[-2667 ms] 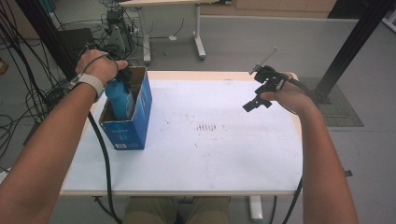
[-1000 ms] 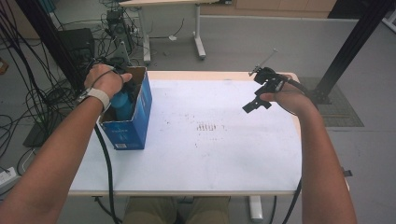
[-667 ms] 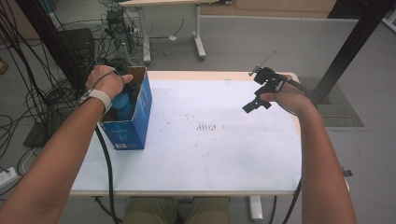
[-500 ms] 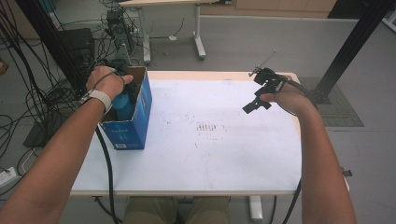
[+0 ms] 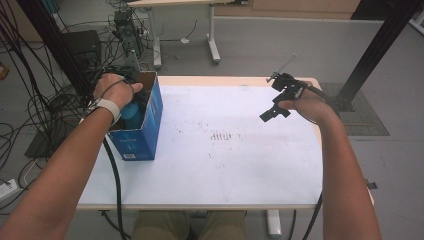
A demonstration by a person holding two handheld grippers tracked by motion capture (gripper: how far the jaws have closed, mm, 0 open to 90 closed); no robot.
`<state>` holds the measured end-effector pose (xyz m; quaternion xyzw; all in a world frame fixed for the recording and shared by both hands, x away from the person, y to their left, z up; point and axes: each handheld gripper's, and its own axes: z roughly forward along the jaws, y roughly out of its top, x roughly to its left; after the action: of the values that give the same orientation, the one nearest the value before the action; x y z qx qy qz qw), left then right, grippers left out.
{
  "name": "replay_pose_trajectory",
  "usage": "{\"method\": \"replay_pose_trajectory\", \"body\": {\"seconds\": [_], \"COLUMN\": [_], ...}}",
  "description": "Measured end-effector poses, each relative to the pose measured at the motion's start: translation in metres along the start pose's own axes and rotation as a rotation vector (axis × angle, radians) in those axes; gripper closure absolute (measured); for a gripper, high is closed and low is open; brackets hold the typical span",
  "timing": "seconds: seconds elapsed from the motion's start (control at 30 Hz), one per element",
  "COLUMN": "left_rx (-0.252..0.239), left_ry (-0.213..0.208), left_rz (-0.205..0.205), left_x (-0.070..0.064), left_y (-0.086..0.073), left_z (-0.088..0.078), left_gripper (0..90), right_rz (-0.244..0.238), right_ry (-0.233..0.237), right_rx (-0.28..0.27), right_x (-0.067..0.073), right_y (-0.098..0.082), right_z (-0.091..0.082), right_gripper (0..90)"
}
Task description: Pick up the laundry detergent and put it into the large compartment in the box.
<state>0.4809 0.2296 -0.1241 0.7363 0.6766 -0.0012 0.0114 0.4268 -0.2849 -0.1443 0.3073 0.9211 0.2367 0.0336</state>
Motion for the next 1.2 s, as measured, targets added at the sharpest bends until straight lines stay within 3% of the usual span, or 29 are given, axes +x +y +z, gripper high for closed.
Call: {"method": "replay_pose_trajectory", "body": {"seconds": [1.2], "left_rx": [-0.002], "left_ry": [0.004], "left_rz": [0.006], "left_x": [-0.001], "left_y": [0.000], "left_z": [0.016], "left_gripper": [37.3], "right_rz": [0.003], "right_ry": [0.004], "right_rx": [0.001], "right_x": [-0.002], "right_y": [-0.001], "right_z": [0.001], "right_gripper": [6.7]}}
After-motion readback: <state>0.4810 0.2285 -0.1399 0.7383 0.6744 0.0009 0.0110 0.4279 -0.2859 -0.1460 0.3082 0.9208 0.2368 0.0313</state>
